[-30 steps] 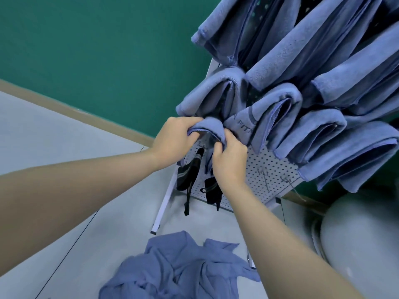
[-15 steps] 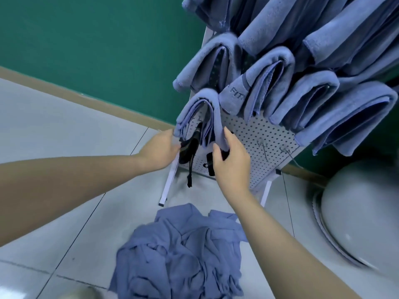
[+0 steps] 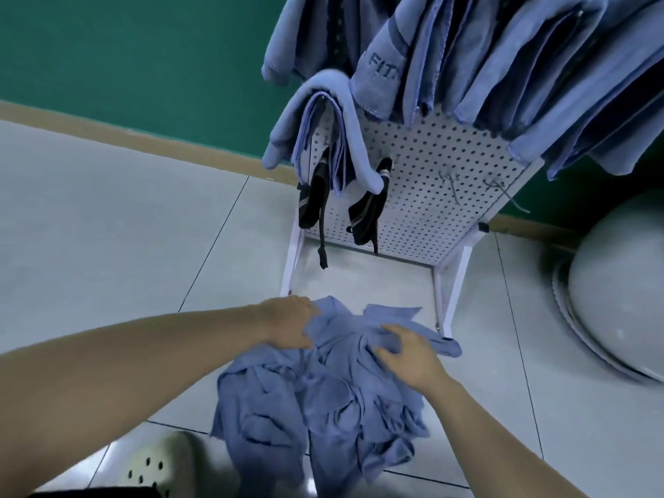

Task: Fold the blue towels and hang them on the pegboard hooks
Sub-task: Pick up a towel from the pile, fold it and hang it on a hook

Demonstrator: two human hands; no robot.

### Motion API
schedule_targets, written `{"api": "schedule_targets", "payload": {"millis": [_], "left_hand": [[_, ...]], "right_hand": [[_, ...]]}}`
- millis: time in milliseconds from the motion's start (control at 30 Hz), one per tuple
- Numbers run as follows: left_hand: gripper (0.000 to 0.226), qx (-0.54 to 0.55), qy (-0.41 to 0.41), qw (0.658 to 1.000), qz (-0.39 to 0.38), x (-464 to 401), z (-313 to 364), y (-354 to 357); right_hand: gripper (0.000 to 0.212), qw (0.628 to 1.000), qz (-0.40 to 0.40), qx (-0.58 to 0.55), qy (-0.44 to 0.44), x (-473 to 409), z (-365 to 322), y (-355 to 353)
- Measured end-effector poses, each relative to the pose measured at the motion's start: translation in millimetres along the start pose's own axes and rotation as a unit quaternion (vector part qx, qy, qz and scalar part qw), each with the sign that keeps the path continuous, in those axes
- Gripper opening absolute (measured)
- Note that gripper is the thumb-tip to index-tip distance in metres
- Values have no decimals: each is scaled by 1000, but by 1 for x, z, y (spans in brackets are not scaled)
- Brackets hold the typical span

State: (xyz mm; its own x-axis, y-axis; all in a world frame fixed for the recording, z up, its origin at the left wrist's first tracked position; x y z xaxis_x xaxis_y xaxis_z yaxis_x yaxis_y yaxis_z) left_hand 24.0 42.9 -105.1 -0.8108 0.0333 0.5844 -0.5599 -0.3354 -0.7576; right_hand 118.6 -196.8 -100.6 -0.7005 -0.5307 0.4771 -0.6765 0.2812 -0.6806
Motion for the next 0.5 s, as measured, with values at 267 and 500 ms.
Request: {"api": "schedule_targets", "payload": {"millis": [267, 500], "left_hand": [[21, 277, -14, 959, 65, -38, 44, 61], [29, 260, -35, 963, 65, -35, 45, 40]], "right_hand": [[23, 997, 27, 46, -50, -10, 47, 47], [33, 979, 154, -114, -75, -10, 12, 11]]}}
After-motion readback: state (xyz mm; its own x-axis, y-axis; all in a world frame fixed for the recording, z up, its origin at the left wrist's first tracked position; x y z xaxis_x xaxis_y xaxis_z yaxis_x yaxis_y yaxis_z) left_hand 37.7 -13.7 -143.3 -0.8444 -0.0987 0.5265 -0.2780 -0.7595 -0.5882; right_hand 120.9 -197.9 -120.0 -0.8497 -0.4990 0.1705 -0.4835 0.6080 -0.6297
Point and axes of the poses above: each hand's wrist, its own x-axis away from the middle knuckle, its own y-axis out of the palm, z = x × y, the point moved 3 cm from there along -x, towards the middle knuckle, and after that the axes turned 3 degrees about -x, right-handed, at the moved point
